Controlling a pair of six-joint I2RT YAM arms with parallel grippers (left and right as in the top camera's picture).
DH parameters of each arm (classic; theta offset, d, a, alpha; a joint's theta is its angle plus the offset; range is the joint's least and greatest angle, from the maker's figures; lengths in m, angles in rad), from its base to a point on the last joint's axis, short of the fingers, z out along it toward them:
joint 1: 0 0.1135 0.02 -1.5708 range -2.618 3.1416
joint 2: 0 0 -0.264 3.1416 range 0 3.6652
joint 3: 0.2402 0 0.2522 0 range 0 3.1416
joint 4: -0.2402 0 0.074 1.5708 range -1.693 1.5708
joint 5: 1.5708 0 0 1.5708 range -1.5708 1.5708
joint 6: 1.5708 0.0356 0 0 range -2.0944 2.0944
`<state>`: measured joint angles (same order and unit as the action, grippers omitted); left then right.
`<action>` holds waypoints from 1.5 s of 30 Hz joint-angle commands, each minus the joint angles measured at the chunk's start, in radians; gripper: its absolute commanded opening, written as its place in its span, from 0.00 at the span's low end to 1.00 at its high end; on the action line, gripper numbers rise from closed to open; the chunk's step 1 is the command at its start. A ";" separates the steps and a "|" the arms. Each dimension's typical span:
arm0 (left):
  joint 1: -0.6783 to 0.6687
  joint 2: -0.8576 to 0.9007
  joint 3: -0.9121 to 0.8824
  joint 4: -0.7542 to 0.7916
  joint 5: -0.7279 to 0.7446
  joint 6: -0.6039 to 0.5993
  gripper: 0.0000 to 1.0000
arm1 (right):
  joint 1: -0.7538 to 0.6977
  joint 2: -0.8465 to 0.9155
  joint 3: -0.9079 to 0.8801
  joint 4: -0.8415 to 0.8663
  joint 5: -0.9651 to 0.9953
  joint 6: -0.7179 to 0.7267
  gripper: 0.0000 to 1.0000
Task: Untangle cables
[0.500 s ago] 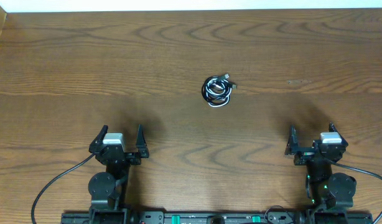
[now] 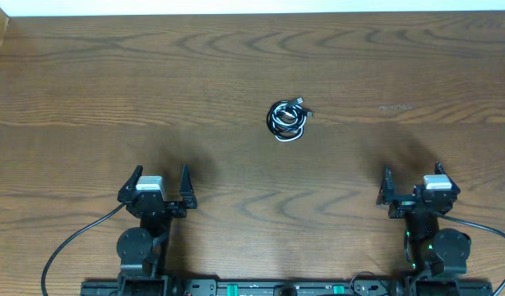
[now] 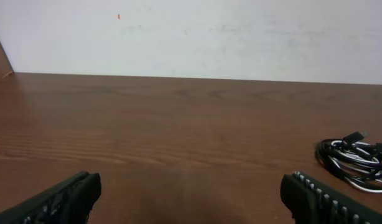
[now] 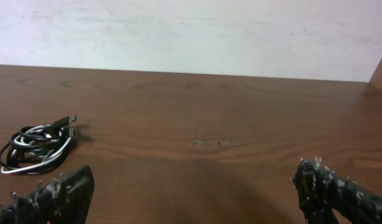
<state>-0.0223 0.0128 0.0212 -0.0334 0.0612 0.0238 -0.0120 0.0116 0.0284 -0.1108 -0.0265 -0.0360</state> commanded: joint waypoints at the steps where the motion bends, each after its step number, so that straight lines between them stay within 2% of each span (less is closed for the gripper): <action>1: 0.004 -0.008 -0.017 -0.033 0.005 0.009 0.98 | -0.007 -0.005 -0.006 0.002 0.005 0.009 0.99; 42: 0.004 -0.008 -0.017 -0.033 0.005 0.009 0.98 | -0.007 -0.005 -0.006 0.007 0.018 0.005 0.99; 44: 0.004 -0.008 -0.017 -0.033 0.005 0.009 0.98 | -0.007 -0.005 -0.006 0.092 -0.043 0.071 0.99; 45: 0.004 -0.008 -0.017 -0.033 0.005 0.009 0.98 | -0.007 -0.005 -0.006 0.148 -0.169 0.182 0.99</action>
<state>-0.0223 0.0128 0.0212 -0.0334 0.0612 0.0238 -0.0120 0.0124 0.0227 -0.0399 -0.0349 -0.0174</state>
